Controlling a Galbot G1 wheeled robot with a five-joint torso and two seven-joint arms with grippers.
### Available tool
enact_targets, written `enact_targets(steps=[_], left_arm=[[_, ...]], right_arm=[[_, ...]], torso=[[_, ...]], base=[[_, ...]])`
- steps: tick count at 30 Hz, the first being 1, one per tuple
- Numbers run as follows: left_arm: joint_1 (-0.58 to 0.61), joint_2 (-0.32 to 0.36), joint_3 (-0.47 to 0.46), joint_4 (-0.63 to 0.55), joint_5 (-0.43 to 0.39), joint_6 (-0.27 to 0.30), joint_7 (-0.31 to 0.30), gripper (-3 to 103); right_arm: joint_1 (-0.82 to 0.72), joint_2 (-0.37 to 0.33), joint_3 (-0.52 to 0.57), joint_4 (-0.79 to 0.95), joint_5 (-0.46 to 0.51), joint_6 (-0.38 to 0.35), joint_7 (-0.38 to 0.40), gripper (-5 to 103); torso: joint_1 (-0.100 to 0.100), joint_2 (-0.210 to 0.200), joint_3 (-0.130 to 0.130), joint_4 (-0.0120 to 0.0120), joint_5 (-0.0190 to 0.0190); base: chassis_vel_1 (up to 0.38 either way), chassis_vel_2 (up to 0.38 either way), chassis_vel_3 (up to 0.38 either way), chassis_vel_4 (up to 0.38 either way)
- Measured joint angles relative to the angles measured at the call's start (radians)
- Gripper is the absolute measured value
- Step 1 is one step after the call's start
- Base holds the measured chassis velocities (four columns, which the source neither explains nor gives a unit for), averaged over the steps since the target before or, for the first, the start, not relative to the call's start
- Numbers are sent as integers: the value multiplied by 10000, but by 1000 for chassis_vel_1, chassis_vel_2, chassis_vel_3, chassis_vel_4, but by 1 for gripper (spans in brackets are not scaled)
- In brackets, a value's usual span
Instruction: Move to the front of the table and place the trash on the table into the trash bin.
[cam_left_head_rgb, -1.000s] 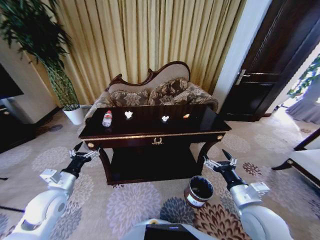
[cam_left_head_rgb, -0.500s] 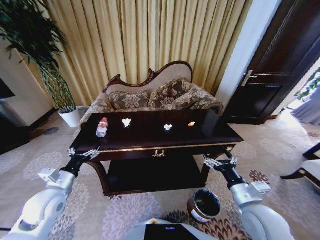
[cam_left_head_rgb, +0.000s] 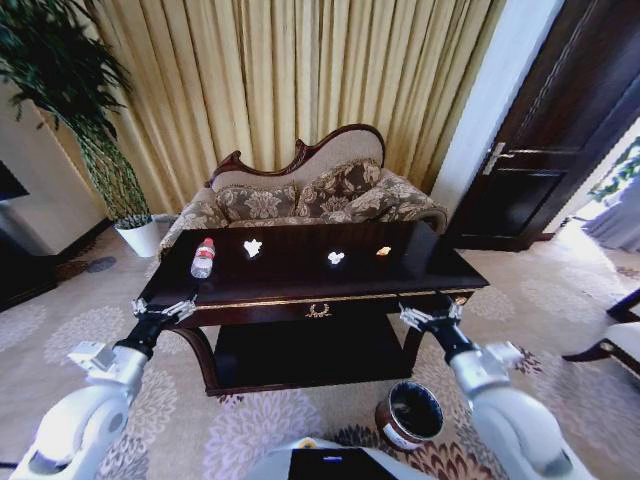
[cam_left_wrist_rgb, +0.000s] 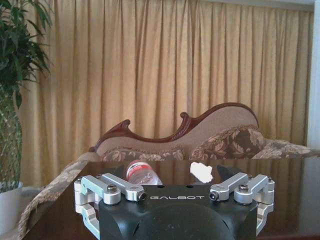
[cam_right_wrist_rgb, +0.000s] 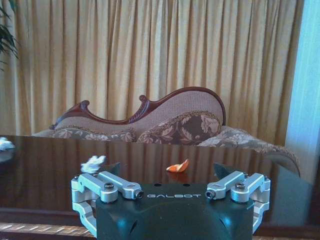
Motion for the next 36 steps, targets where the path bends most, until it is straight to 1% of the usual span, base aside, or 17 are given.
enact_targets(steps=[3, 4, 6, 7, 9, 10, 12, 13, 15, 16, 18, 19, 22, 26, 27, 30, 36], left_arm=[[379, -288, -196, -220, -7, -90, -85, 100], [379, -288, -196, -220, -7, -90, -85, 100], [569, -385, -238, -307, -10, -130, -173, 100], [569, -385, -238, -307, -10, -130, -173, 100], [765, -442, -256, -376, -14, -194, -272, 100], [880, -464, -269, -403, -14, -255, -334, 100], [916, -464, -276, -409, -17, -270, -356, 100], [1021, -464, -356, -434, -39, -302, -421, 100], [1111, -453, -459, -460, -75, -309, -455, 100], [1111, -453, -459, -460, -75, -309, -455, 100], [1242, -441, -612, -495, -135, -309, -498, 100], [1242, -441, -612, -495, -135, -309, -498, 100], [1428, -510, -724, -542, -133, -309, -506, 100], [1522, -597, -760, -595, -105, -311, -507, 100], [1591, -663, -784, -652, -88, -313, -507, 100], [1710, -751, -834, -732, -66, -321, -503, 100], [1844, -858, -954, -825, -34, -347, -479, 100]], right_arm=[[1168, -1059, -265, -1275, 529, -34, 17, 100], [1168, -1059, -265, -1275, 529, -34, 17, 100], [1882, -1540, -480, -2003, 935, -118, -58, 100], [1882, -1540, -480, -2003, 935, -118, -58, 100], [2949, -1871, -1002, -2715, 1411, -359, -101, 100], [3538, -1946, -1314, -3030, 1590, -453, -98, 100], [3825, -1965, -1491, -3175, 1686, -498, -95, 100], [4563, -1977, -1978, -3557, 1925, -598, -36, 100], [5326, -1908, -2614, -3944, 2145, -670, 53, 100], [5326, -1908, -2614, -3944, 2145, -670, 53, 100], [6161, -1667, -3529, -4319, 2474, -798, 244, 100], [6161, -1667, -3529, -4319, 2474, -798, 244, 100], [6903, -1328, -4419, -4611, 2580, -976, 377, 100], [7367, -1110, -4915, -4858, 2531, -999, 455, 100], [7758, -929, -5234, -5094, 2453, -1003, 543, 100], [8421, -677, -5688, -5520, 2291, -1006, 685, 100], [9149, -473, -6103, -6166, 2060, -1042, 784, 100]], torso=[[1, -1, 1, 0, 2], [1, -1, 1, 0, 2], [0, 0, 0, 0, 1], [0, 0, 0, 0, 1], [0, 0, 0, -9, -1], [0, 0, 0, -3, -2], [1, 0, 1, -1, -2], [1, -1, 1, 2, -2], [1, -1, 1, 0, -4], [1, -1, 1, 0, -4], [0, -1, 1, -2, 0], [0, -1, 1, -2, 0], [1, -1, 1, -1, -2], [1, -1, 0, -2, -5], [0, -1, 1, -3, -3], [1, -1, 1, 0, -4], [1, -1, 1, 0, -4]], base=[[0, 0, 0, 0], [0, 0, 0, 0], [0, 0, 0, 0], [0, 0, 0, 0], [0, 0, 0, 0], [0, 0, 0, 0], [0, 0, 0, 0], [0, 0, 0, 0], [0, 0, 0, 0], [0, 0, 0, 0], [0, 0, 0, 0], [0, 0, 0, 0], [0, 0, 0, 0], [0, 0, 0, 0], [0, 0, 0, 0], [0, 0, 0, 0], [0, 0, 0, 0]])
